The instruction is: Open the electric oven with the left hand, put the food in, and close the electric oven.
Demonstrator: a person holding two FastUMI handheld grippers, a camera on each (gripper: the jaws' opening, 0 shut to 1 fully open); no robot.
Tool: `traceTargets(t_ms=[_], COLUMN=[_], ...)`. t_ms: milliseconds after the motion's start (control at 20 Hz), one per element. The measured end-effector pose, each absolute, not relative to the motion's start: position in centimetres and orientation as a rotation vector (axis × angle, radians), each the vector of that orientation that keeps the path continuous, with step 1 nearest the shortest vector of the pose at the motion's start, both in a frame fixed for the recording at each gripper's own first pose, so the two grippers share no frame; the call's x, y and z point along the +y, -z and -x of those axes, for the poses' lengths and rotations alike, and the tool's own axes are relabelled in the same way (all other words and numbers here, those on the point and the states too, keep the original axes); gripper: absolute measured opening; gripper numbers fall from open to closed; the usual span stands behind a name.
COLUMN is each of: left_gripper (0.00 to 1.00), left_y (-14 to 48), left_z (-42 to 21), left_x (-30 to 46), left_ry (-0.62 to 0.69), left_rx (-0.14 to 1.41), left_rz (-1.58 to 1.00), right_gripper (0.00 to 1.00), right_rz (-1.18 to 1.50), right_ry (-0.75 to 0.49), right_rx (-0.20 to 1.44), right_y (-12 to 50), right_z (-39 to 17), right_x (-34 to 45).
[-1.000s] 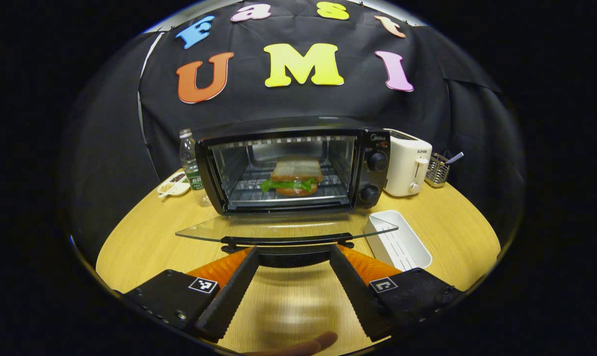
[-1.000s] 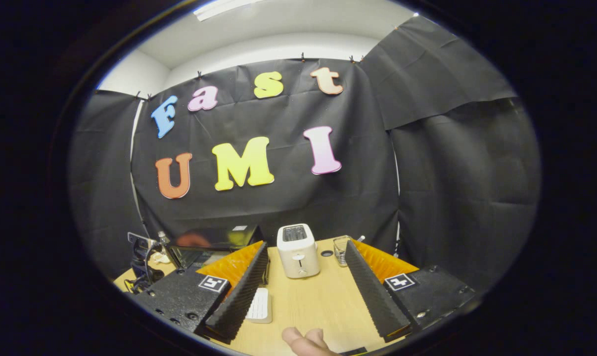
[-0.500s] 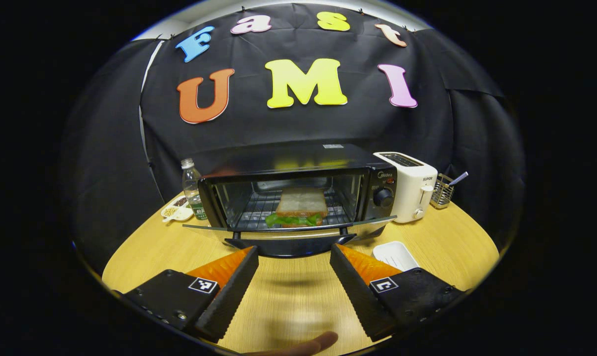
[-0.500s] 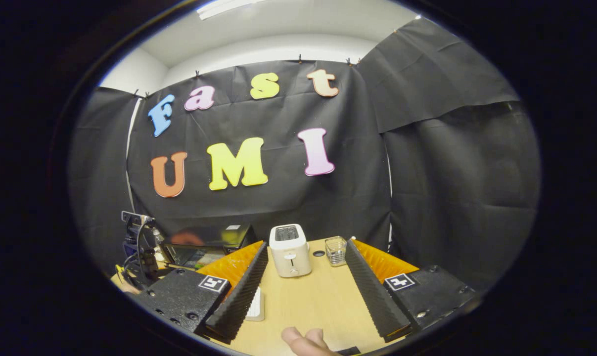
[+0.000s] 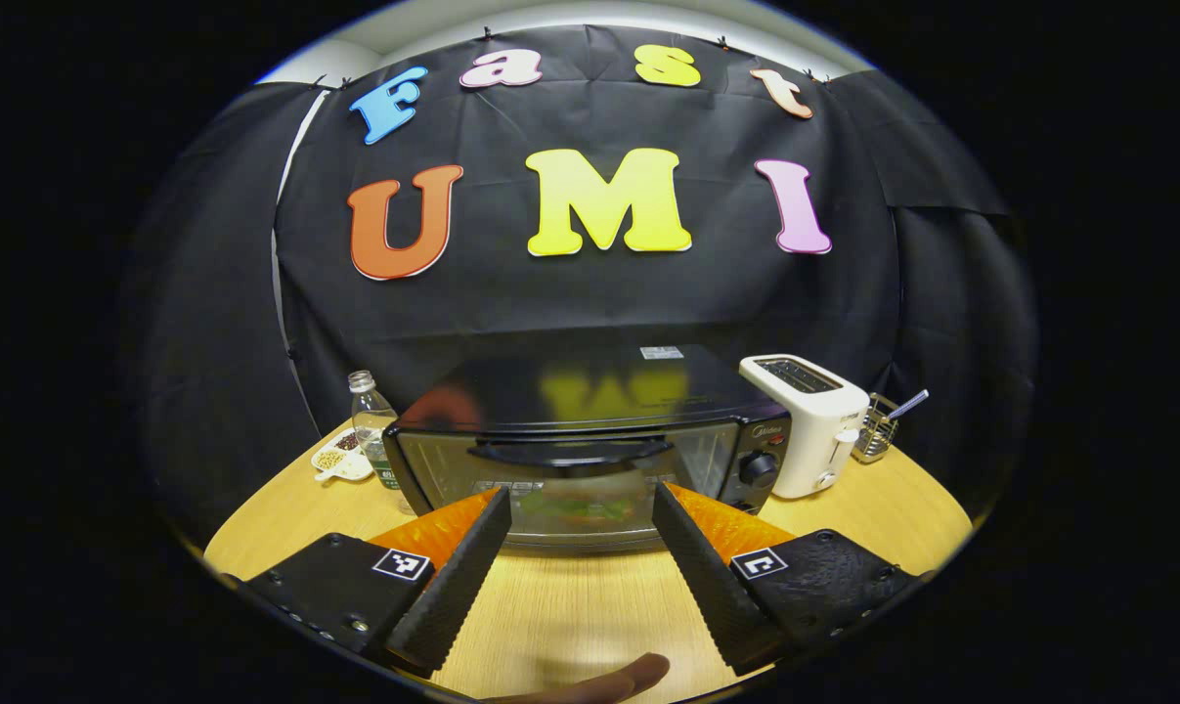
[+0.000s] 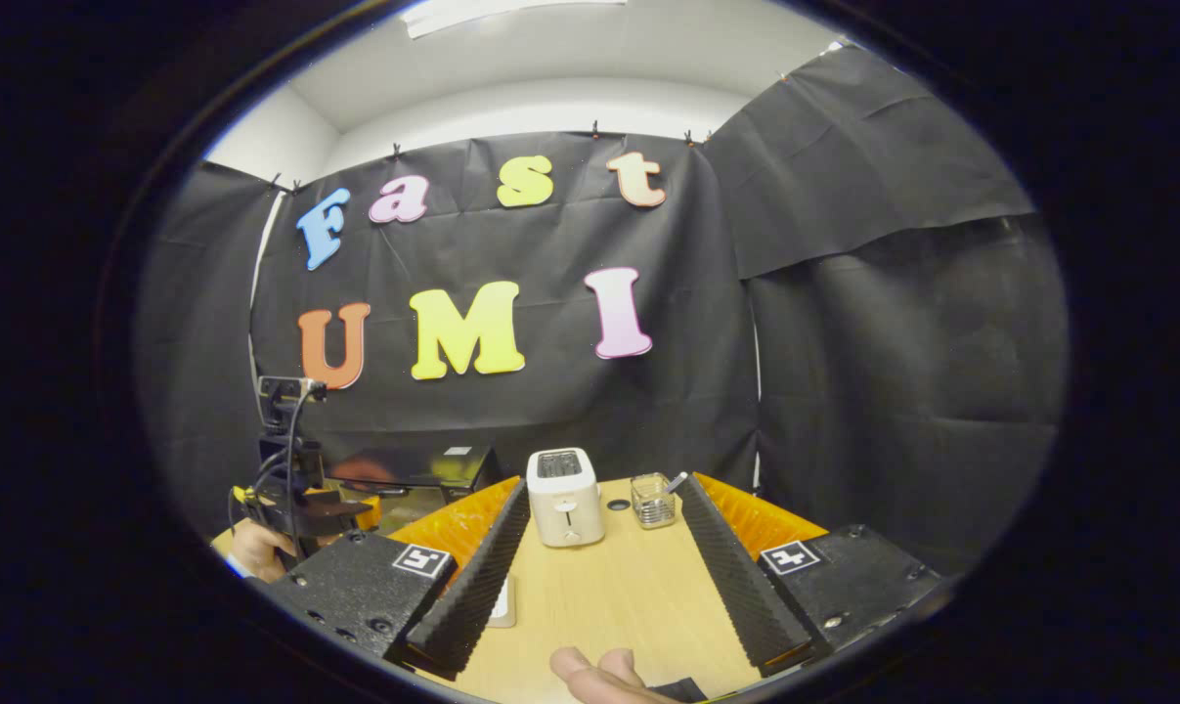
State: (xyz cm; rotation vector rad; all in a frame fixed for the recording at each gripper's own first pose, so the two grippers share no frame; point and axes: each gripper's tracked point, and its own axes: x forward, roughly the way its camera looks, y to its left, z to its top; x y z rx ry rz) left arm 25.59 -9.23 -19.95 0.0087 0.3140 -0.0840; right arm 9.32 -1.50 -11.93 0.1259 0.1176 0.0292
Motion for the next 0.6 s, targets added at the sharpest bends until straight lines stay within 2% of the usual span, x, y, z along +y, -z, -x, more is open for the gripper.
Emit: traceTargets(t_ms=[50,100,500,550,600], left_gripper=[0.96,0.96,0.95,0.95,0.95], left_y=[19.0,17.9,10.5,10.0,9.3], left_z=[-24.8,-23.8,-14.6,-13.5,-12.1], left_x=[-9.5,-9.6,-7.3,-6.8,-6.6], left_ry=[0.092,0.098,0.019,0.002,-0.007], left_rx=[0.295,0.273,0.136,0.124,0.113], left_rz=[-0.004,-0.002,-0.079,-0.081,-0.074], right_gripper=[0.89,1.0,1.0,0.9,0.89], right_rz=[-0.125,-0.129,-0.152,-0.161,-0.168], right_ry=[-0.031,-0.035,-0.046,-0.038,-0.034], right_rx=[0.115,0.114,0.045,0.039,0.034], right_y=[11.8,11.7,9.7,9.5,9.4], right_z=[-8.7,-8.1,-3.3,-2.8,-2.3], right_x=[-1.4,-1.3,-2.1,-2.6,-2.8])
